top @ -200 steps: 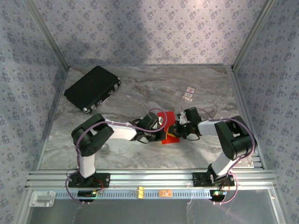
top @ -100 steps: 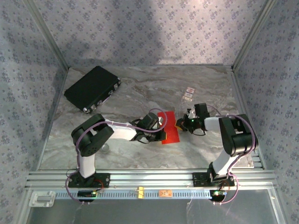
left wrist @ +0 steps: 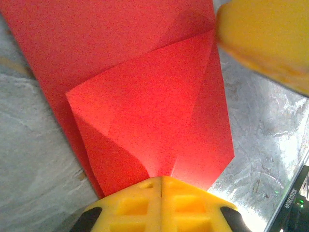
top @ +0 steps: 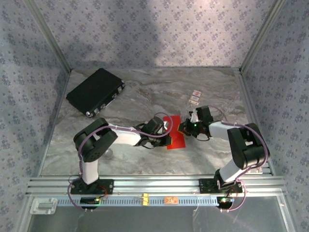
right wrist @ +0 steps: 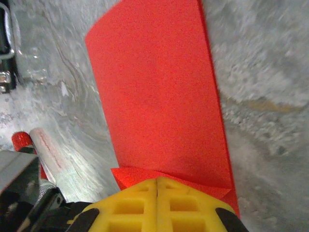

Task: Fold a paper plane with a square sheet of paper (pick it up from the middle)
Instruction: Fold the triangle a second time at the center of the table.

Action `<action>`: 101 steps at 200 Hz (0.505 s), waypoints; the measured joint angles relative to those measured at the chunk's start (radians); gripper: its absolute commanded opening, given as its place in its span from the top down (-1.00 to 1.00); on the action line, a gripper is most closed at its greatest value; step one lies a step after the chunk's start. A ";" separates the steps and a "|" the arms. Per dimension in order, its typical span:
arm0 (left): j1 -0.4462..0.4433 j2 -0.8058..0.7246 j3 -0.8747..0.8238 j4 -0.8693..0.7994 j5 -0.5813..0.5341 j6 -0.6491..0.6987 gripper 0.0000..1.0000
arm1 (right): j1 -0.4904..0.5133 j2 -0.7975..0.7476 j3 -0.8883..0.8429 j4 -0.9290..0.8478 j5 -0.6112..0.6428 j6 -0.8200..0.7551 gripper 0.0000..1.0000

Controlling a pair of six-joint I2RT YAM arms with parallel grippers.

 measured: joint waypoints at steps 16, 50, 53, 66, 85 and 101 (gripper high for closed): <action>0.000 -0.003 0.004 -0.012 0.002 0.006 1.00 | 0.005 0.029 -0.004 0.002 0.007 0.000 1.00; 0.000 -0.010 0.025 -0.071 0.005 0.011 0.95 | -0.009 0.051 -0.026 0.042 -0.020 0.002 1.00; 0.000 -0.011 0.026 -0.076 0.005 0.010 0.94 | -0.009 0.051 -0.027 0.045 -0.022 0.002 1.00; 0.002 -0.017 0.032 -0.101 0.007 0.010 0.93 | -0.011 0.051 -0.033 0.058 -0.026 0.002 1.00; 0.005 -0.018 0.050 -0.123 0.017 0.004 0.89 | -0.012 0.050 -0.039 0.069 -0.028 0.005 1.00; 0.007 -0.018 0.073 -0.124 0.030 -0.007 0.88 | -0.012 0.050 -0.042 0.075 -0.029 0.006 1.00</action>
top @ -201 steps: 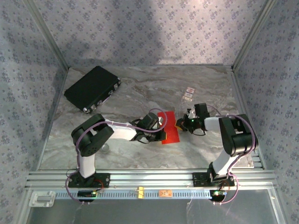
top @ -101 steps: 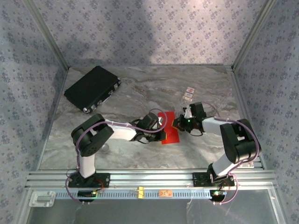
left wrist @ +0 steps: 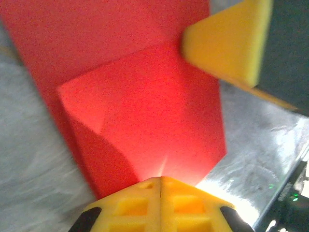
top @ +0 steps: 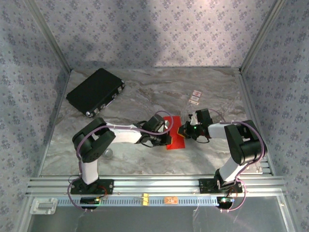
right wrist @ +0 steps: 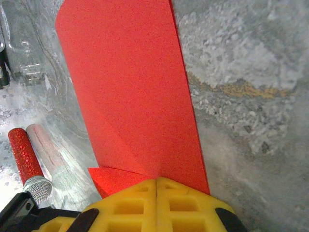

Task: Fold a paper plane with a square sheet of paper (pick it up from the middle)
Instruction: Fold the triangle a second time at the center of the table.

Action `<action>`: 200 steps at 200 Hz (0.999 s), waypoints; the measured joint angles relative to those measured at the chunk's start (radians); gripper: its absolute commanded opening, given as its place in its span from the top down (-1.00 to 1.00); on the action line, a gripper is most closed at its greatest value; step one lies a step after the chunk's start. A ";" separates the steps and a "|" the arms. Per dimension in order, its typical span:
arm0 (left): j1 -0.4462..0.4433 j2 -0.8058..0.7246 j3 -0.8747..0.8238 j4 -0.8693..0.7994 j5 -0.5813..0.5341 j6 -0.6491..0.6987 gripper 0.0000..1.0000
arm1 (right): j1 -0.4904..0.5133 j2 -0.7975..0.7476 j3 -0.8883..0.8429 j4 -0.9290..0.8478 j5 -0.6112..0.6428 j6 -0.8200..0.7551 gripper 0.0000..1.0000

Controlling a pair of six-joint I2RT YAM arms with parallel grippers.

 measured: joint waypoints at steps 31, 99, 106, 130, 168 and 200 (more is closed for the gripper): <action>0.002 0.025 0.057 0.027 0.025 -0.030 0.88 | -0.004 0.000 -0.005 0.010 -0.005 0.003 1.00; 0.003 0.116 0.070 0.079 0.031 -0.078 0.88 | -0.009 -0.002 -0.017 0.030 -0.009 0.003 1.00; 0.003 0.115 0.064 0.089 0.031 -0.080 0.88 | -0.010 -0.002 -0.018 0.032 -0.010 0.003 1.00; 0.001 0.110 0.043 0.124 0.027 -0.081 0.86 | -0.011 -0.002 -0.022 0.040 -0.014 0.003 1.00; -0.008 0.097 0.032 0.130 0.001 -0.073 0.83 | -0.013 -0.002 -0.023 0.042 -0.017 0.003 1.00; -0.014 0.068 0.032 0.072 -0.015 -0.065 0.82 | -0.016 -0.002 -0.023 0.042 -0.018 0.003 1.00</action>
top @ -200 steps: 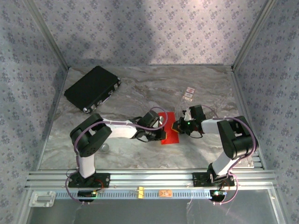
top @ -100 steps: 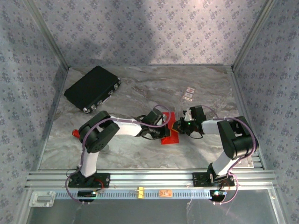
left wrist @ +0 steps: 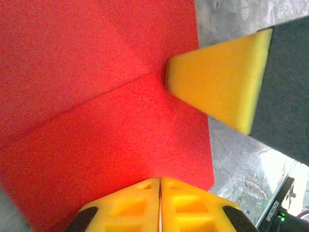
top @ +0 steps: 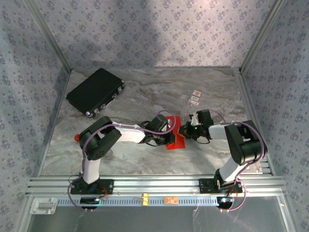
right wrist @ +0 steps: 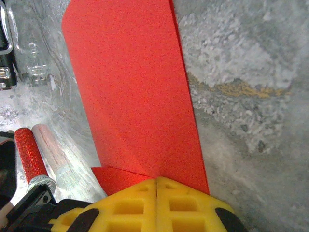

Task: Fold a paper plane with a square sheet of paper (pick it up from the middle)
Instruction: Fold the triangle a second time at the center of the table.

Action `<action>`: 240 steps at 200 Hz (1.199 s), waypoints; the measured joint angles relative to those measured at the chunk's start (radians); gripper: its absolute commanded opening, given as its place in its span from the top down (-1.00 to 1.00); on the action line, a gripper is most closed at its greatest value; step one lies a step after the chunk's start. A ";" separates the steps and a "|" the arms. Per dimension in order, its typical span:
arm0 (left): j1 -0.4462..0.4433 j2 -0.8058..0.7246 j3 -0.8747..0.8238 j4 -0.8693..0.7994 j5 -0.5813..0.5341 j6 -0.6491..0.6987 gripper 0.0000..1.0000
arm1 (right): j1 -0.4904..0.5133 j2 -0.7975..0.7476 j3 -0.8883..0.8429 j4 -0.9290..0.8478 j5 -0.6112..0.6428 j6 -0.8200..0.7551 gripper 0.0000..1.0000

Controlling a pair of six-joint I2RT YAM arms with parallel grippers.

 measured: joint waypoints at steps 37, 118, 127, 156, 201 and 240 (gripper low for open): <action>-0.004 -0.021 0.000 -0.022 -0.011 0.000 0.81 | -0.002 0.000 0.000 -0.001 -0.002 0.000 1.00; -0.016 -0.026 -0.061 0.032 -0.027 0.001 0.85 | -0.004 0.000 0.000 -0.003 -0.003 0.000 1.00; -0.019 -0.030 -0.065 0.036 -0.035 0.003 0.85 | -0.004 0.000 0.000 -0.003 -0.003 0.000 1.00; -0.028 -0.043 -0.069 0.016 -0.053 0.026 0.81 | -0.004 0.000 0.000 -0.003 -0.003 0.000 1.00; -0.038 -0.074 -0.069 -0.069 -0.068 0.067 0.80 | -0.004 0.000 0.000 -0.003 -0.003 0.000 1.00; -0.039 -0.087 -0.074 -0.098 -0.068 0.084 0.82 | -0.004 0.000 0.000 -0.003 -0.003 0.000 1.00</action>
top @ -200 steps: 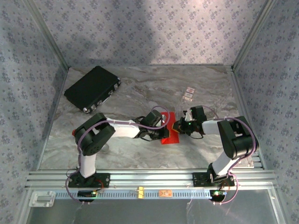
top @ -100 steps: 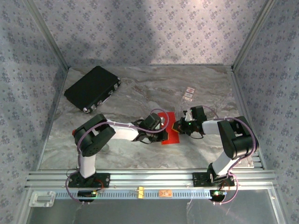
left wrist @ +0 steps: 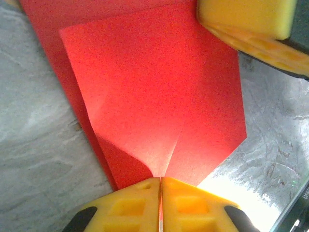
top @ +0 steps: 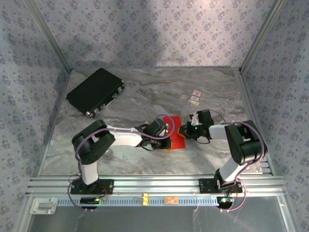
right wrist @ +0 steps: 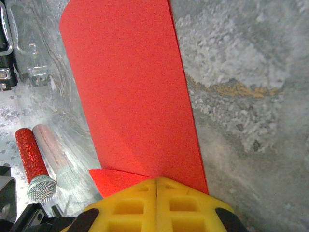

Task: Fold a paper plane with a square sheet of paper (pick it up from the middle)
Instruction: Fold the triangle a second time at the center of the table.

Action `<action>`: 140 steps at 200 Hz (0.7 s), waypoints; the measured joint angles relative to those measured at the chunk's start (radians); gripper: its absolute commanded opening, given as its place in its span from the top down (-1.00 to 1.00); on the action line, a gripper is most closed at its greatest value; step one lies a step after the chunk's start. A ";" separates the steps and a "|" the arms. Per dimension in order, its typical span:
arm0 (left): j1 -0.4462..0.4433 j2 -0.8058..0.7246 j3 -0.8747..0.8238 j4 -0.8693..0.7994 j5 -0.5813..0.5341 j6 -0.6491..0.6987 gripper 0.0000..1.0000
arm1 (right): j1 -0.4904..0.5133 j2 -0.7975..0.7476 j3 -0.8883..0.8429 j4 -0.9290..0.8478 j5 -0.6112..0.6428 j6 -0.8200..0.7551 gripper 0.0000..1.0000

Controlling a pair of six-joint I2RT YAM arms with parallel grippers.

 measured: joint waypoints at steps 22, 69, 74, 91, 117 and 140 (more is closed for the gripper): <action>0.000 -0.010 -0.006 -0.010 0.000 0.011 0.82 | 0.000 0.000 0.000 0.000 0.000 0.000 1.00; 0.008 -0.076 -0.040 -0.019 0.002 0.013 0.81 | -0.001 -0.006 0.000 -0.010 0.004 0.000 1.00; 0.010 -0.079 -0.040 -0.013 0.003 0.013 0.80 | -0.002 -0.006 0.000 -0.011 0.004 0.000 1.00; 0.029 -0.080 -0.040 0.018 0.008 0.008 0.79 | -0.002 -0.008 0.001 -0.015 0.004 0.000 1.00; 0.055 -0.058 -0.023 0.036 0.013 0.002 0.79 | -0.002 -0.008 0.003 -0.020 0.004 0.000 1.00; 0.057 -0.002 0.013 0.043 0.029 0.002 0.84 | -0.002 -0.008 0.008 -0.030 0.004 -0.001 1.00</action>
